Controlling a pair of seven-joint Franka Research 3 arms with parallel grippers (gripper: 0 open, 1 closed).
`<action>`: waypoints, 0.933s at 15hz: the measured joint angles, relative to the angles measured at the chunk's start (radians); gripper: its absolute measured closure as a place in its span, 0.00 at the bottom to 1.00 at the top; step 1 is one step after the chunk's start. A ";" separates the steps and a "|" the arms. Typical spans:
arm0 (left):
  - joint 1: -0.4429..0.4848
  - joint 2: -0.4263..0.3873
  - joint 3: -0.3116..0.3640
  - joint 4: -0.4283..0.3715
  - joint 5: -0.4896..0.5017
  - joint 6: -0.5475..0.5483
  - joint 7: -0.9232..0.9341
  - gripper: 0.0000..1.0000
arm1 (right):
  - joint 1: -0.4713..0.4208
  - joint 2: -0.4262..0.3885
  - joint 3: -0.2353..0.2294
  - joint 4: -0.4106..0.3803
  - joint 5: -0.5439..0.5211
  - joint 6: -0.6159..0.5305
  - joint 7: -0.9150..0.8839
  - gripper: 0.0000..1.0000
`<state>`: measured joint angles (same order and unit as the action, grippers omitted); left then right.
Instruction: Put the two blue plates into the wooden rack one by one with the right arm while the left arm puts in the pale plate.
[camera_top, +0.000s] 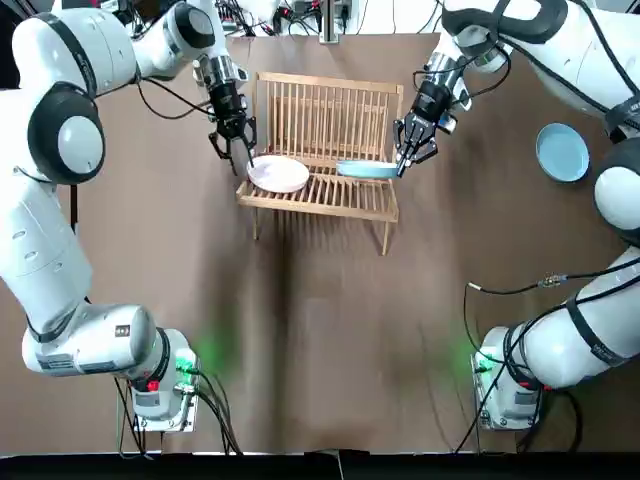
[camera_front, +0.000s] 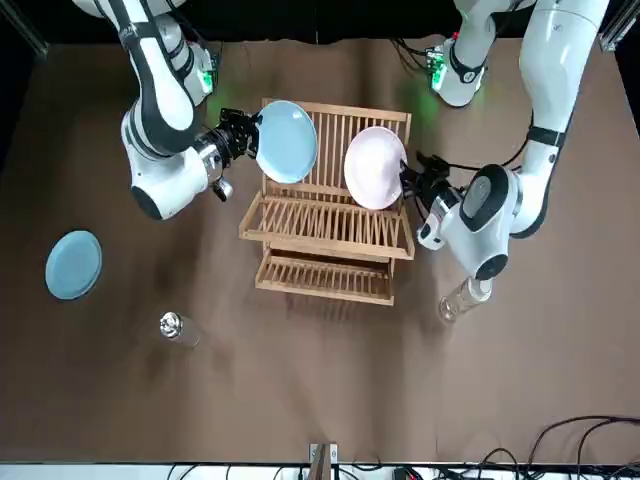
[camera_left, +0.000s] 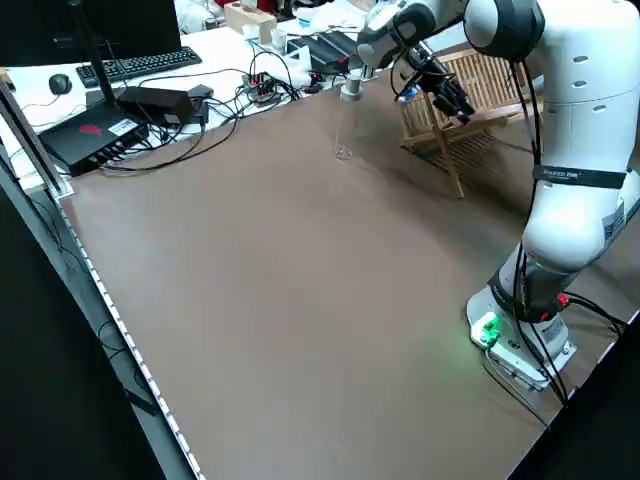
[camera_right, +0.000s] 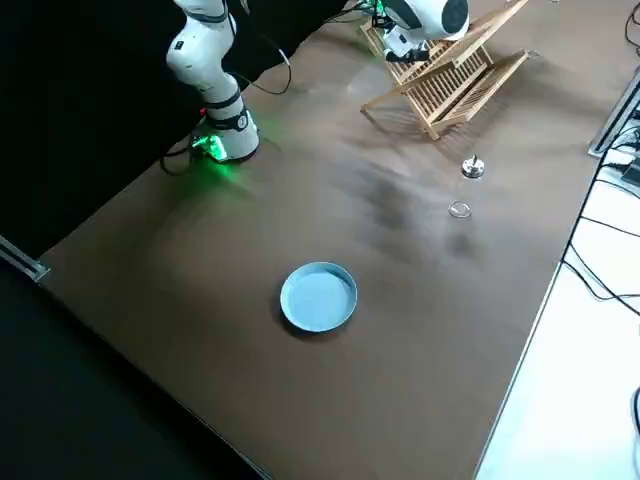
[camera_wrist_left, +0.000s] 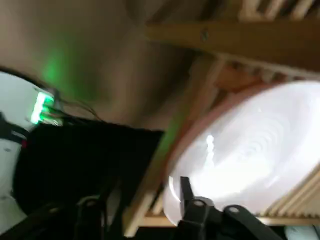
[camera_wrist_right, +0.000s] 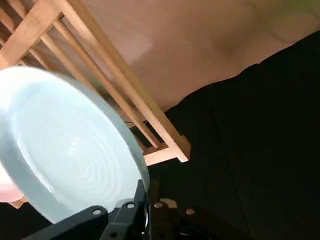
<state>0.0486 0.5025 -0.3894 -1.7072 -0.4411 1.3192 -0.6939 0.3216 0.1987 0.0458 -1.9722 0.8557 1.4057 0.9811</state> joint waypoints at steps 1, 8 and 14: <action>0.001 0.000 0.000 0.015 0.040 0.000 0.014 0.36 | 0.001 0.000 0.000 0.000 0.006 0.000 0.000 0.96; 0.057 -0.073 -0.001 0.135 0.362 -0.001 0.241 0.01 | 0.017 0.000 0.000 0.000 0.026 0.030 0.000 0.91; 0.170 -0.180 0.000 0.174 0.387 -0.001 0.478 0.01 | 0.029 0.001 0.000 -0.003 0.030 0.030 0.001 0.90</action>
<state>0.2183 0.3222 -0.3889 -1.5328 -0.0539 1.3178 -0.2159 0.3509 0.1999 0.0458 -1.9749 0.8857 1.4353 0.9825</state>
